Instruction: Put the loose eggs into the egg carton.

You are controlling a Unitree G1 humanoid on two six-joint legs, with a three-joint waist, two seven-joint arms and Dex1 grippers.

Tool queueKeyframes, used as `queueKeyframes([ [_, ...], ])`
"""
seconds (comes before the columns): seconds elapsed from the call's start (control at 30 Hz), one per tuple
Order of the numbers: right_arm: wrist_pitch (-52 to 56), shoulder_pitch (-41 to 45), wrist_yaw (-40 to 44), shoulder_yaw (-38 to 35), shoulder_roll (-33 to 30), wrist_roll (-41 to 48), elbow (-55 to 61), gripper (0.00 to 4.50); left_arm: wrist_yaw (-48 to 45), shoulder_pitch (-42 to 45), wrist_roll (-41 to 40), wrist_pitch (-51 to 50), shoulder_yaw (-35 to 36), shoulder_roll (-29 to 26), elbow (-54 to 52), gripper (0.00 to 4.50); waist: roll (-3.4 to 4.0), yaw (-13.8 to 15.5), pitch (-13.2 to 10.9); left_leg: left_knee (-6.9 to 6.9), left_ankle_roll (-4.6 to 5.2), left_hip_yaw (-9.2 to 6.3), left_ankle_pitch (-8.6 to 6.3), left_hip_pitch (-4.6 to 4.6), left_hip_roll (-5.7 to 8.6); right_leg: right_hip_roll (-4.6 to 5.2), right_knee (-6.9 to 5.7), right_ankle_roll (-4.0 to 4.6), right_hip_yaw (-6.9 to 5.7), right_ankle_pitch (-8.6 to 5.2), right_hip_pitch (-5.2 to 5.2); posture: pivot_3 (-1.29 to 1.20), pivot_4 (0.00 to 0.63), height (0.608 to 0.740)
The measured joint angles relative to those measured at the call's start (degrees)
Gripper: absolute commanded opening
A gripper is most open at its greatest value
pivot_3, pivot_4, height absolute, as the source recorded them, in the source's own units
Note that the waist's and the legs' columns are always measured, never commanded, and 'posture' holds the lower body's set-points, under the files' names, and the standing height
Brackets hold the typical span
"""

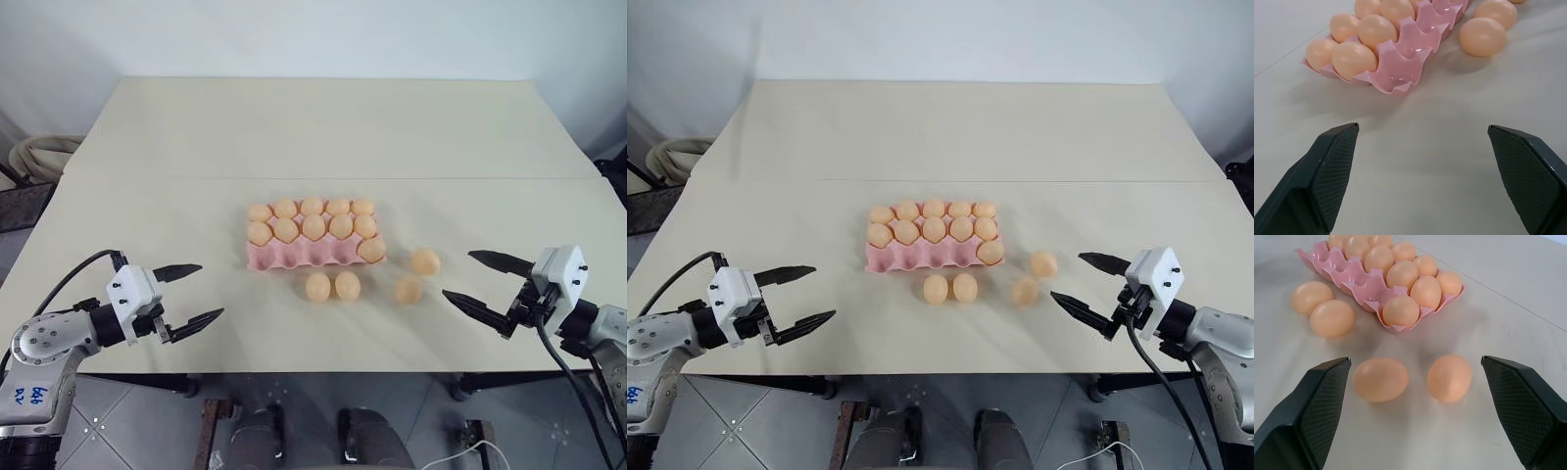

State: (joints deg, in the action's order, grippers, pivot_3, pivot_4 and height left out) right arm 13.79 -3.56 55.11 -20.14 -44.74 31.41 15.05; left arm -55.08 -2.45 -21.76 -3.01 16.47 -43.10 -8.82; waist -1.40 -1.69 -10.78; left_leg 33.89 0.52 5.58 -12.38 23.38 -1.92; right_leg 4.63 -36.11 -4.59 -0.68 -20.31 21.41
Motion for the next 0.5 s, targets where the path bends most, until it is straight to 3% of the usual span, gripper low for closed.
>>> queueKeyframes([
  [0.23,-0.02,-2.51,-1.82,-1.28,1.05,0.02,0.28,4.47,0.04,0.24,-0.58,-1.11,-1.66,0.7,-1.28,4.5,0.0,0.05,0.0,0.06,0.01,0.0,0.0,0.0,0.0,0.0,-0.06,-0.02,0.0,0.01,-0.03,0.0,0.15,0.74],
  [0.5,-2.39,-8.25,-2.21,-7.26,1.67,-0.84,-4.8,4.47,-1.42,6.75,-0.76,-3.28,-7.37,1.32,-2.34,4.5,0.0,0.18,0.01,0.19,0.05,-0.01,0.03,-0.13,0.04,-0.02,-0.1,-0.11,0.0,0.06,-0.25,0.0,0.15,0.74],
])
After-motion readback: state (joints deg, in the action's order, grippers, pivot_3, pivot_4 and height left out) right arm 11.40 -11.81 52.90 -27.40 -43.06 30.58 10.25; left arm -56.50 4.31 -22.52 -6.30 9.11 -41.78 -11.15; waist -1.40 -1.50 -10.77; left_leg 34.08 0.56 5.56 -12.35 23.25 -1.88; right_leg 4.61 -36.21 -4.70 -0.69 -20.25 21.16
